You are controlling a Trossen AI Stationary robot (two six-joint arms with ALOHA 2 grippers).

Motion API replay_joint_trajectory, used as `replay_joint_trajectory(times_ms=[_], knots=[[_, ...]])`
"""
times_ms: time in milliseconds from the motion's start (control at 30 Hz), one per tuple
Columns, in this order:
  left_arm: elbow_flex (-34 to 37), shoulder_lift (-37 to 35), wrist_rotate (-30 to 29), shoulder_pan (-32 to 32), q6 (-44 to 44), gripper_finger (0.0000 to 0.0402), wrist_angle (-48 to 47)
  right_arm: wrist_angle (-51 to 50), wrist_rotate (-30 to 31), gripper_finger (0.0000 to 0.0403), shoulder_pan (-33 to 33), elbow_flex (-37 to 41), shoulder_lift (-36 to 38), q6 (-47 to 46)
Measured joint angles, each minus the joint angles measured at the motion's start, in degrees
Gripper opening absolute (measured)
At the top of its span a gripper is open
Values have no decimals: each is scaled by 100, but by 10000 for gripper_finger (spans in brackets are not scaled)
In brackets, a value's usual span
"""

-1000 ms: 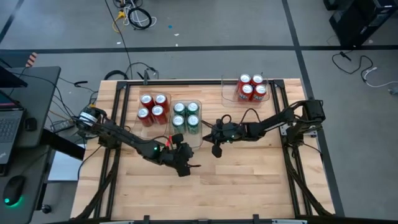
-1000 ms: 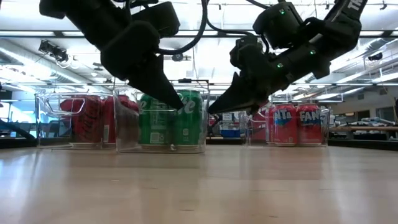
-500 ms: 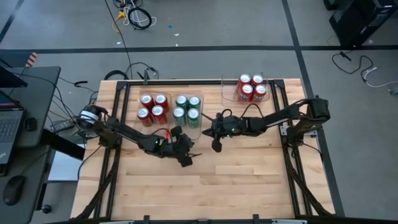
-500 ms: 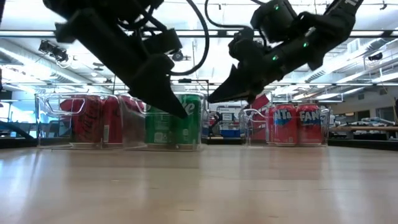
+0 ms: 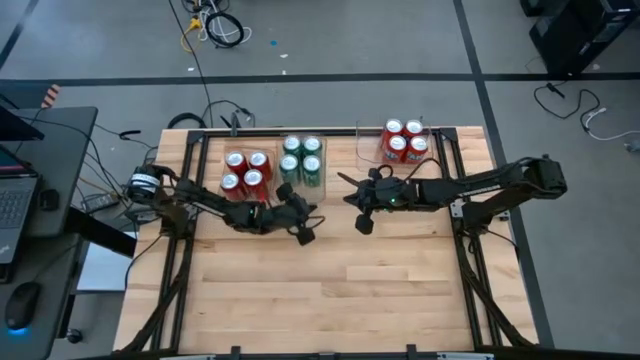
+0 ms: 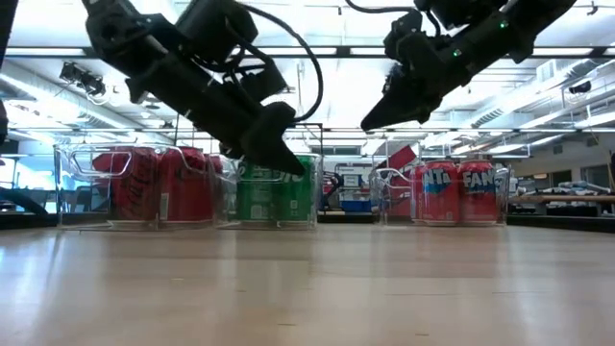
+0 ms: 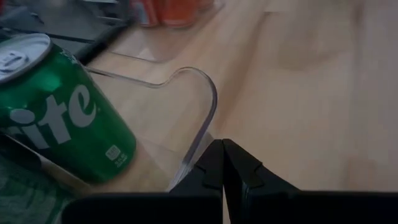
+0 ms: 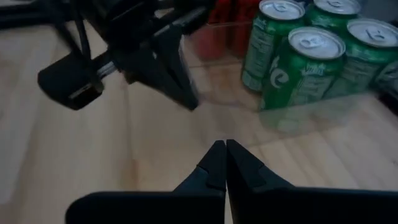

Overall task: Sort soda cans
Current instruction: Move the transparent bins on the top center

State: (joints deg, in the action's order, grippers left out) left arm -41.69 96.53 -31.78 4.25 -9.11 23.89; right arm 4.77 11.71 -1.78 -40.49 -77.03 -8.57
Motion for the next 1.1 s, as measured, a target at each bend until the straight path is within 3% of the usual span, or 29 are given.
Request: replay_joint_trajectory(times_ms=[300,500,867,1100], knots=[[0,0,105,-718,404,0,230,-618,517,0,-97,7,83,4],[-2,2,410,-907,442,0,430,-901,916,8,-685,9,221,-600],[-2,2,522,-944,471,0,512,-628,880,153,-1853,9,94,-822],[-7,2,604,-944,471,0,556,-50,159,169,-2239,9,-308,-793]])
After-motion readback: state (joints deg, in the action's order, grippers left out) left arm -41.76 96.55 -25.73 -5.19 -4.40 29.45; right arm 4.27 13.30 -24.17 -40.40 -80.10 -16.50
